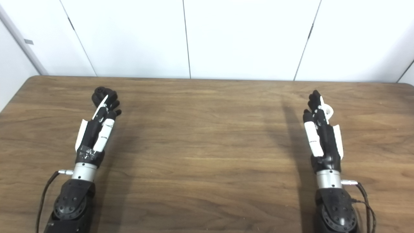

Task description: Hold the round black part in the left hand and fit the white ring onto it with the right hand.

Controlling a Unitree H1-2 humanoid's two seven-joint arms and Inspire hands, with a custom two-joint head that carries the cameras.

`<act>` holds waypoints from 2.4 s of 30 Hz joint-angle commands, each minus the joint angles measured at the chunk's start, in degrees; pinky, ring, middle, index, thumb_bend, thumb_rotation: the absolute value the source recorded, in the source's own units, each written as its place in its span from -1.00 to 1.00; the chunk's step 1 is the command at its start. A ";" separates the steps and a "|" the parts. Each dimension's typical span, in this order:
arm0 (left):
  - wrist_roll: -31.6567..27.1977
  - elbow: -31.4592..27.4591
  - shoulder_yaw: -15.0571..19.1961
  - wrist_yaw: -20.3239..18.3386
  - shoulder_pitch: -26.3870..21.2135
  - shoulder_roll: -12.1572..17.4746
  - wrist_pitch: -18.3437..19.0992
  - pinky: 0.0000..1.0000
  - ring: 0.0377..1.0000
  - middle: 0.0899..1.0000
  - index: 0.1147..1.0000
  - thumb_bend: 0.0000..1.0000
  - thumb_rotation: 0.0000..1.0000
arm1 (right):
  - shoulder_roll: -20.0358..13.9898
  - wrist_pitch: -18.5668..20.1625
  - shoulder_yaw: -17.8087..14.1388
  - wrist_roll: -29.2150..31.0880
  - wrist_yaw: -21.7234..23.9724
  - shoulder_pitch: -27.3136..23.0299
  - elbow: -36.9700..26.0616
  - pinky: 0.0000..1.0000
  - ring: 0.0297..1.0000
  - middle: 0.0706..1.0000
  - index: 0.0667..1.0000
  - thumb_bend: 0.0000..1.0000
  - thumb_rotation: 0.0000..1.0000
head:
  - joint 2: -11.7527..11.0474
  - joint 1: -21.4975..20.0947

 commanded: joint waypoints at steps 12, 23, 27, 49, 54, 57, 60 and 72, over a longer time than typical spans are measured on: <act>18.64 2.49 -2.40 15.86 2.80 -1.03 -8.10 0.37 0.52 0.57 0.62 0.49 -0.41 | -0.36 -1.77 0.07 0.66 0.81 2.60 5.82 0.90 0.99 0.96 0.97 -0.32 0.69 | -2.12 5.87; 40.18 9.60 -7.63 42.25 -1.51 6.72 -8.04 0.57 0.72 0.75 0.73 0.56 -0.66 | -1.45 -4.32 0.04 1.14 1.41 1.65 9.23 0.87 0.96 0.95 0.96 -0.34 0.68 | -4.43 9.99; 44.86 14.63 -7.13 49.18 -4.12 8.18 -5.82 0.66 0.83 0.87 0.86 0.67 -0.62 | -1.74 -4.52 0.06 1.96 1.87 1.65 9.62 0.94 0.99 0.97 0.97 -0.31 0.73 | -4.74 11.21; 22.94 19.74 -2.47 23.03 -10.40 15.91 7.85 1.00 1.00 1.00 1.00 0.99 -0.25 | -2.19 -5.02 0.00 2.11 2.39 1.80 9.18 0.87 0.98 0.97 0.96 -0.40 0.69 | -3.98 13.58; 17.90 20.99 -2.46 11.68 -11.95 20.64 11.18 0.93 1.00 1.00 0.96 1.00 -0.19 | -1.89 -4.29 0.05 1.79 2.13 2.06 8.28 0.83 0.97 0.97 0.96 -0.40 0.67 | -3.95 13.77; 15.87 23.43 -2.75 6.79 -13.62 23.19 11.14 0.81 0.99 1.00 0.89 1.00 -0.19 | -1.67 -4.28 0.02 1.90 2.18 2.14 8.13 0.86 0.97 0.96 0.95 -0.38 0.69 | -4.05 13.77; 13.20 24.86 -2.47 3.71 -14.61 24.23 10.54 0.85 1.00 1.00 0.84 1.00 -0.27 | -1.68 -4.38 -0.01 1.85 2.27 2.23 8.01 0.89 0.98 0.97 0.96 -0.36 0.70 | -3.87 13.85; 13.96 32.53 -4.59 3.99 -18.69 25.67 6.34 0.80 0.89 0.85 0.62 1.00 -0.41 | -1.38 -3.62 -0.02 1.69 2.23 3.02 6.60 0.84 0.95 0.95 0.94 -0.38 0.66 | -3.33 13.24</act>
